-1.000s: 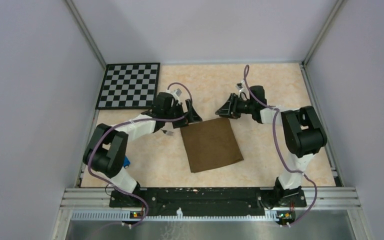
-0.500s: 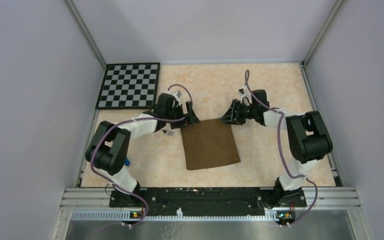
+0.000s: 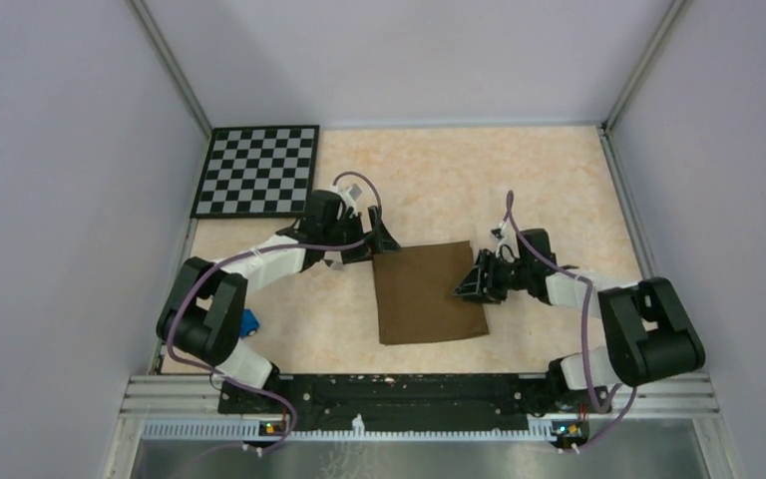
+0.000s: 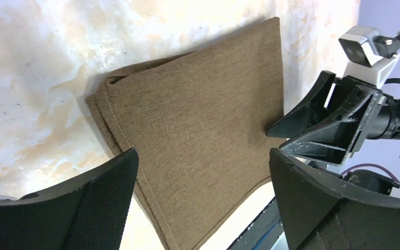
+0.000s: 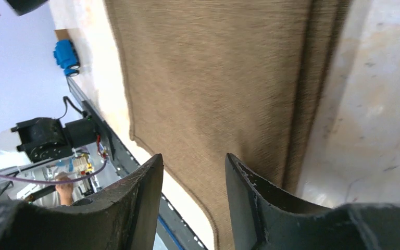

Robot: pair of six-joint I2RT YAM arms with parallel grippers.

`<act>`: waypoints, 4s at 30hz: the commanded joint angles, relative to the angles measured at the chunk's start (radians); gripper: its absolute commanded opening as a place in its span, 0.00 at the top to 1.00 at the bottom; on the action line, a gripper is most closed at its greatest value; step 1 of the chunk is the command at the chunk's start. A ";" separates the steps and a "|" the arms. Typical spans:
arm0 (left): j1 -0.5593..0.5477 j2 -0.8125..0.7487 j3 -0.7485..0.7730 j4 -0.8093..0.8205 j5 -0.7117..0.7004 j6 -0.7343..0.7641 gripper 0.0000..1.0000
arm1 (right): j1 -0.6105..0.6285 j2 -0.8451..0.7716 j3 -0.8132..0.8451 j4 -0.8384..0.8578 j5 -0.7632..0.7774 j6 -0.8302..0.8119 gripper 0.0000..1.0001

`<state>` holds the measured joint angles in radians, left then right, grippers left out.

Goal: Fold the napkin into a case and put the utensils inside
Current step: Smooth out the lower triangle-folded napkin at the center of the board, then pick up the lower triangle-folded napkin from the center of the board.

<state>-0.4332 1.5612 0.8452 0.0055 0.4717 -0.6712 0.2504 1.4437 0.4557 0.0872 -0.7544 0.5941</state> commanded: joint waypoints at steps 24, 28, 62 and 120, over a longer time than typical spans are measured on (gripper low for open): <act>-0.048 0.267 0.074 0.164 -0.021 -0.055 0.01 | 0.073 -0.498 -0.097 -0.320 0.097 0.092 0.53; -0.049 0.255 0.060 0.168 -0.021 -0.063 0.01 | 0.104 -0.421 -0.149 -0.179 0.014 0.142 0.53; -0.011 -0.401 0.069 -0.255 -0.291 0.087 0.01 | 0.130 -0.392 0.244 -0.606 0.575 -0.121 0.50; 0.022 -0.515 -0.183 -0.253 -0.210 -0.278 0.01 | 0.788 0.085 0.468 -0.354 0.645 -0.003 1.00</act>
<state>-0.4080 0.9211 0.7204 -0.3782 0.0307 -0.7422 1.0832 1.6634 1.0183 -0.5156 0.0448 0.5694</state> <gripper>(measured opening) 0.987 0.029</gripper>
